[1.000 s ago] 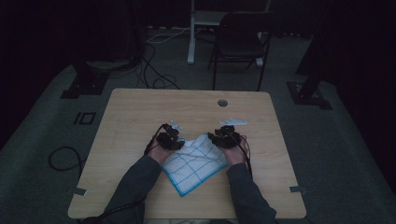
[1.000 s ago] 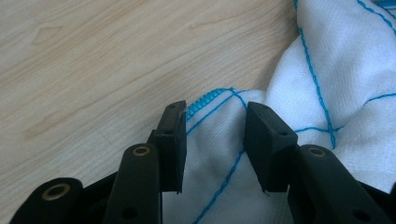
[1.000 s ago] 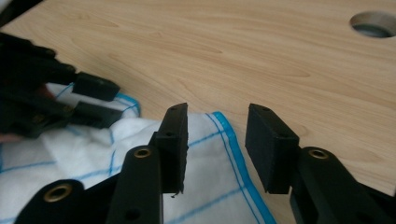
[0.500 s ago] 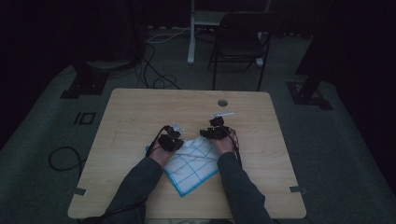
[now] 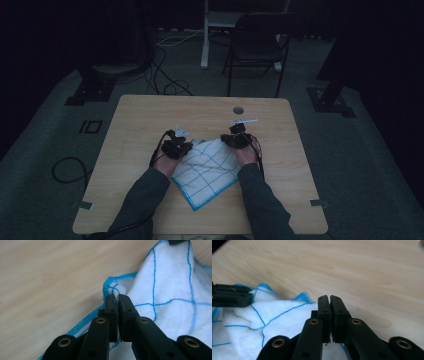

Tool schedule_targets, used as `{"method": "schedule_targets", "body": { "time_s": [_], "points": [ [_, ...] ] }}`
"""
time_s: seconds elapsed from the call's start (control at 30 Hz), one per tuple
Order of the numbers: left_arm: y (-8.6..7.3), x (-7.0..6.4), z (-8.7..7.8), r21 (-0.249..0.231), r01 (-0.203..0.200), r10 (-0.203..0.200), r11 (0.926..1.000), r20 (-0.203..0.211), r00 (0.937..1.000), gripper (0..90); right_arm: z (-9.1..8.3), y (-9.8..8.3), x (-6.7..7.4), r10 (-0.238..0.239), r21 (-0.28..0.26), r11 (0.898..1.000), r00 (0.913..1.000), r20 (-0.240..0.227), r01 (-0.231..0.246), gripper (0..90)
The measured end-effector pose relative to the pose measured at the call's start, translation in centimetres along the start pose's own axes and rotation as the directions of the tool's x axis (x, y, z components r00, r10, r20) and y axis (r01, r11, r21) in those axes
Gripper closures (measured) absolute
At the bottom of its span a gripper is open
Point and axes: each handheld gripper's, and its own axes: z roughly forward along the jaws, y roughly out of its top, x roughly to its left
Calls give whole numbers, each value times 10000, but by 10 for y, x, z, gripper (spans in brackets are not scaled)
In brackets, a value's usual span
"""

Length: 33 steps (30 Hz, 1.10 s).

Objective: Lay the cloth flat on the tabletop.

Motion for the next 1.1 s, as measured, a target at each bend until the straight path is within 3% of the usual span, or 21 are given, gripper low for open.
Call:
{"method": "schedule_targets", "body": {
  "time_s": [0.03, 0.13, 0.2, 0.33, 0.47, 0.6, 0.73, 0.9, 1.0, 1.1],
  "points": [
    [4, -4, -9, -399, -8, 2, 9992, -160, 9999, 874, -5, 1, 1, -154, -253, 9996, 9999, -15, 154, 881],
    [6, -12, -22, -903, -131, 101, 9958, -336, 9994, 874, -21, 1, 7, -610, -900, 9941, 9981, 54, 613, 877],
    [3, -19, -27, -995, -94, 82, 9950, -123, 9999, 873, -29, -2, 9, -705, -1095, 9915, 9975, 30, 704, 875],
    [-13, -32, -24, -545, -215, 230, 9983, 274, 9994, 872, -35, -22, 12, -738, -667, 9950, 9972, 119, 744, 871],
    [-35, -48, -11, 278, -334, 313, 9991, 711, 9970, 869, -33, -48, 14, -824, -35, 9966, 9960, 352, 825, 867],
    [-49, -57, -4, 624, -477, 420, 9969, 895, 9951, 865, -31, -62, 16, -1133, 710, 9914, 9924, 487, 1098, 812],
    [-54, -61, -4, 721, -545, 482, 9959, 867, 9951, 861, -37, -54, 17, -1121, 10, 9937, 9920, 588, 1122, 723],
    [-57, -63, -8, 657, -578, 518, 9962, 887, 9947, 845, -36, -35, 35, -1727, -644, 9823, 9834, 559, 1762, 685],
    [-59, -64, -14, 492, -414, 364, 9979, 988, 9944, 807, -31, -29, 45, -2019, -692, 9767, 9791, 236, 2031, 713],
    [-62, -64, -23, 248, -359, 330, 9990, 1063, 9938, 772, -18, -27, 52, -2426, -292, 9698, 9701, -96, 2423, 827]
  ]
}}
